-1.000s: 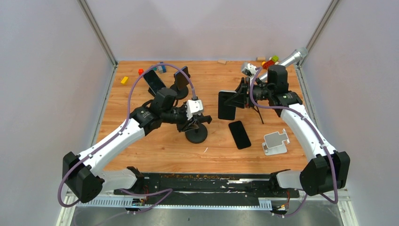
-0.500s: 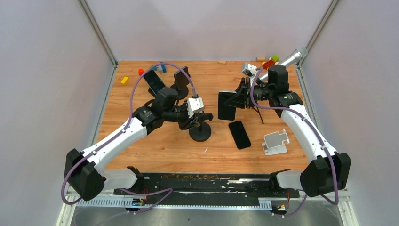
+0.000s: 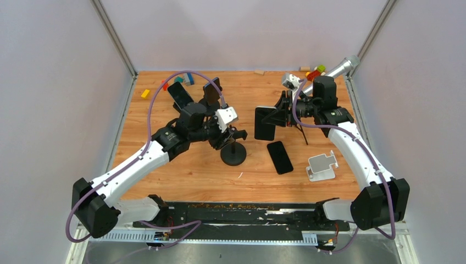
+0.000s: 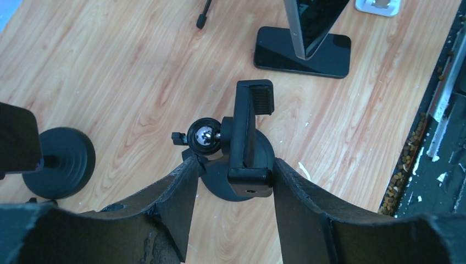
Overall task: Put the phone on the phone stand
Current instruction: Install the phone on the phone stand.
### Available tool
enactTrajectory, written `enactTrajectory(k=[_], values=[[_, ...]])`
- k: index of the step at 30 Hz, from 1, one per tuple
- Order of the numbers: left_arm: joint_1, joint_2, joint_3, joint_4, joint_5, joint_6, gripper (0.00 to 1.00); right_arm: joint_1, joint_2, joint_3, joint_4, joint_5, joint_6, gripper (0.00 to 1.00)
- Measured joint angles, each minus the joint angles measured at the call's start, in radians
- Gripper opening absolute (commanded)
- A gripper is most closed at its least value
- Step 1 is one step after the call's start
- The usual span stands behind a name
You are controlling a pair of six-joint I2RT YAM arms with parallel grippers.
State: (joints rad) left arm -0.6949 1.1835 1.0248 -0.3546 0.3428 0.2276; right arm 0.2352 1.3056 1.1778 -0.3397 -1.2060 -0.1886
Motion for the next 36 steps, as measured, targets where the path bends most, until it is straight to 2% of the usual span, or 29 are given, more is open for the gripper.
enactTrajectory(k=[11,22,36], values=[[-0.006,-0.058,0.0,-0.078,-0.218,-0.007,0.55,0.026,0.001,0.0,0.0,-0.001,0.0,0.0],[-0.006,-0.106,-0.043,-0.101,-0.33,-0.022,0.47,0.055,0.022,0.001,0.0,-0.006,0.0,0.0],[-0.005,-0.113,-0.051,-0.12,-0.366,-0.047,0.17,0.059,0.037,0.001,0.0,-0.006,0.0,0.0]])
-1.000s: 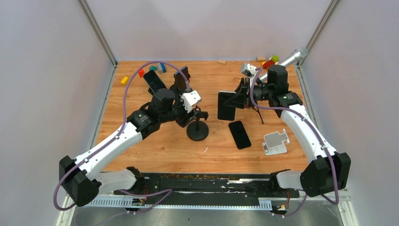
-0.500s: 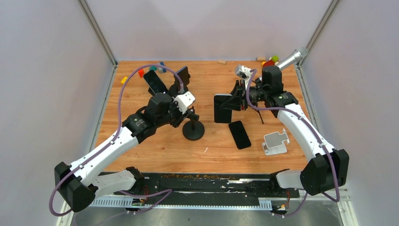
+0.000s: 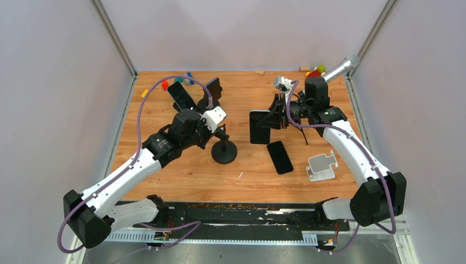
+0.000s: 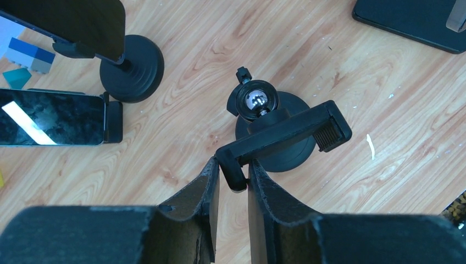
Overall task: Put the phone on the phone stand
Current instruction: Install the phone on the phone stand.
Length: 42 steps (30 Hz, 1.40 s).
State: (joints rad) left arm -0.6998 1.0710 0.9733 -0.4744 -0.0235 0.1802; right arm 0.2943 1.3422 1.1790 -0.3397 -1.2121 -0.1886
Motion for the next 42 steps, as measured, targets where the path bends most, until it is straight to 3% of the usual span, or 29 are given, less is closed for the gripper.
enactTrajectory(k=[6,13,26,42], values=[[0.0,0.0,0.0,0.0,0.0,-0.005,0.0,0.006,0.0,0.0,0.0,0.0,0.0,0.0],[0.013,0.002,-0.005,0.008,0.039,-0.032,0.0,0.037,0.006,0.011,0.0,-0.002,-0.008,0.0],[0.082,0.037,-0.04,0.12,0.201,-0.104,0.0,0.22,0.095,0.106,0.024,-0.009,-0.043,0.0],[0.174,0.042,-0.068,0.15,0.366,-0.116,0.0,0.38,0.329,0.27,0.067,-0.043,-0.087,0.0]])
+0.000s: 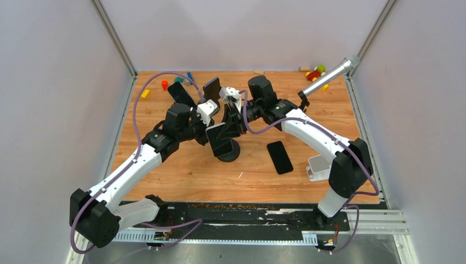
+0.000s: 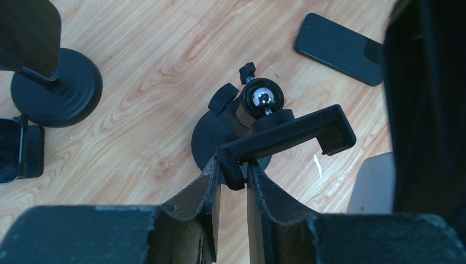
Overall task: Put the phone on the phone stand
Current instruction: Install the phone on the phone stand.
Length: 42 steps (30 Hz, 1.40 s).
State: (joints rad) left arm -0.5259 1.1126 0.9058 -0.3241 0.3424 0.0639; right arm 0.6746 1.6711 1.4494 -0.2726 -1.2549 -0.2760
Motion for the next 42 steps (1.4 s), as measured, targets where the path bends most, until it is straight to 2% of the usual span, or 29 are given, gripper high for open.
enactTrajectory(k=[10,22,30,42], values=[[0.017,0.055,0.023,0.014,0.094,0.023,0.0,0.0,0.084,0.087,-0.063,-0.042,-0.125,0.0],[0.045,0.065,0.025,0.009,0.135,0.04,0.0,0.001,0.177,0.2,-0.265,-0.087,-0.328,0.0],[0.05,0.068,0.025,0.01,0.153,0.049,0.0,0.001,0.192,0.216,-0.356,-0.077,-0.442,0.0],[0.05,0.068,0.025,0.011,0.154,0.053,0.0,-0.006,0.193,0.216,-0.397,-0.054,-0.494,0.0]])
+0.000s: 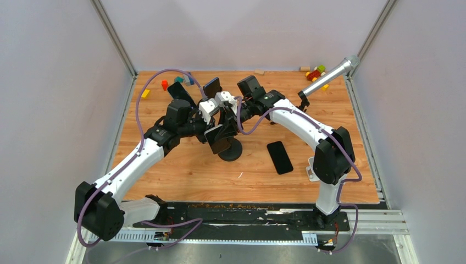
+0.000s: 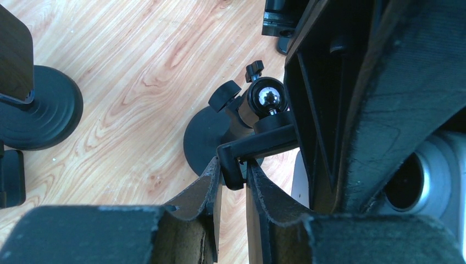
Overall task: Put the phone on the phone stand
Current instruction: Install the phone on the phone stand.
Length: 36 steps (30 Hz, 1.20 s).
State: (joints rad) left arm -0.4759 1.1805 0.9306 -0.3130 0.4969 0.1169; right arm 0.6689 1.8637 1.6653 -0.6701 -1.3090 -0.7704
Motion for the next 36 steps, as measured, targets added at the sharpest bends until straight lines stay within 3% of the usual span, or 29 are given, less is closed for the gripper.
enactTrajectory(k=[24,36], values=[[0.005,0.0,-0.003,0.008,0.0,-0.003,0.0,-0.016,-0.008,-0.029,0.01,0.006,-0.005,0.0],[0.004,0.0,-0.009,0.026,0.002,-0.022,0.0,-0.027,-0.1,-0.15,0.175,0.089,0.156,0.0]])
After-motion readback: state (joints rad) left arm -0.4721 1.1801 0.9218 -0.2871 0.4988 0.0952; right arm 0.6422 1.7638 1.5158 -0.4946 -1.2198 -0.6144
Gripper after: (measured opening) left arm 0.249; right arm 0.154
